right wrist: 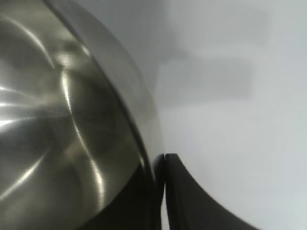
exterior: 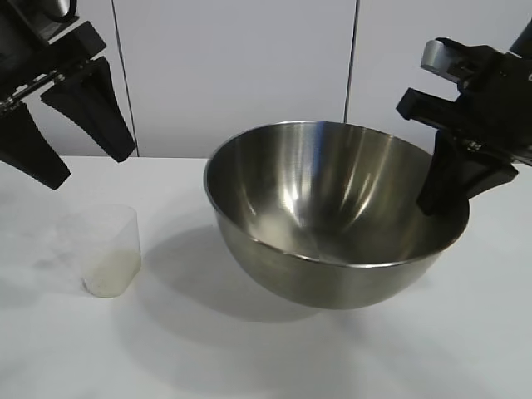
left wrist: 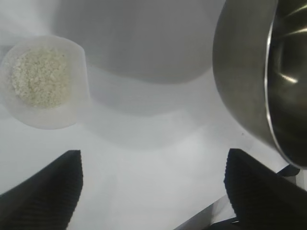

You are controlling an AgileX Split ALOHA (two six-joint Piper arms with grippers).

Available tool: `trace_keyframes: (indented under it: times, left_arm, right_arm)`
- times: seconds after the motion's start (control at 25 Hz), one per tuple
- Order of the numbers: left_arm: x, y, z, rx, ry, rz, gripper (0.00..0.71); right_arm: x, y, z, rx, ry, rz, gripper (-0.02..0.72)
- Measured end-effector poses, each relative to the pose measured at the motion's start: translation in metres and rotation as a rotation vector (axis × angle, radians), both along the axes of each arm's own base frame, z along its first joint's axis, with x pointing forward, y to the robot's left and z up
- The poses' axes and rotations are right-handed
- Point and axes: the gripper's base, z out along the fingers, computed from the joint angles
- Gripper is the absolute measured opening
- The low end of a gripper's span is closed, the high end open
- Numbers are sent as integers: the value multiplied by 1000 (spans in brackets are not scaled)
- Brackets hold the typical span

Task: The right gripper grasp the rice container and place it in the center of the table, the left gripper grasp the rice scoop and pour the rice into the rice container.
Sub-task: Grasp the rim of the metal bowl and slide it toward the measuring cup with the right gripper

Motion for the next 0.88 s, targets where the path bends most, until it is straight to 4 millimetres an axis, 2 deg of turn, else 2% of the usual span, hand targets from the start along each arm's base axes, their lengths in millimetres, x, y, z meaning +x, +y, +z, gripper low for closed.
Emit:
trace_keyframes:
  times: [0.2, 0.36, 0.48, 0.68, 0.8, 0.88]
  left_arm:
    - [0, 0, 0, 0, 0, 0, 587]
    - [0, 0, 0, 0, 0, 0, 587]
    - [0, 0, 0, 0, 0, 0, 587]
    - [0, 0, 0, 0, 0, 0, 587]
    - [0, 0, 0, 0, 0, 0, 587]
    - [0, 0, 0, 0, 0, 0, 587]
  right_arm:
    - [0, 36, -9, 15, -19, 5, 20]
    - [4, 57, -39, 2, 28, 6, 20]
    - [6, 64, -53, -7, 38, 1, 20]
    - [8, 65, -54, -5, 28, -15, 20]
    - [9, 65, -53, -10, 19, -15, 104]
    - [9, 64, -53, -17, 14, -10, 241]
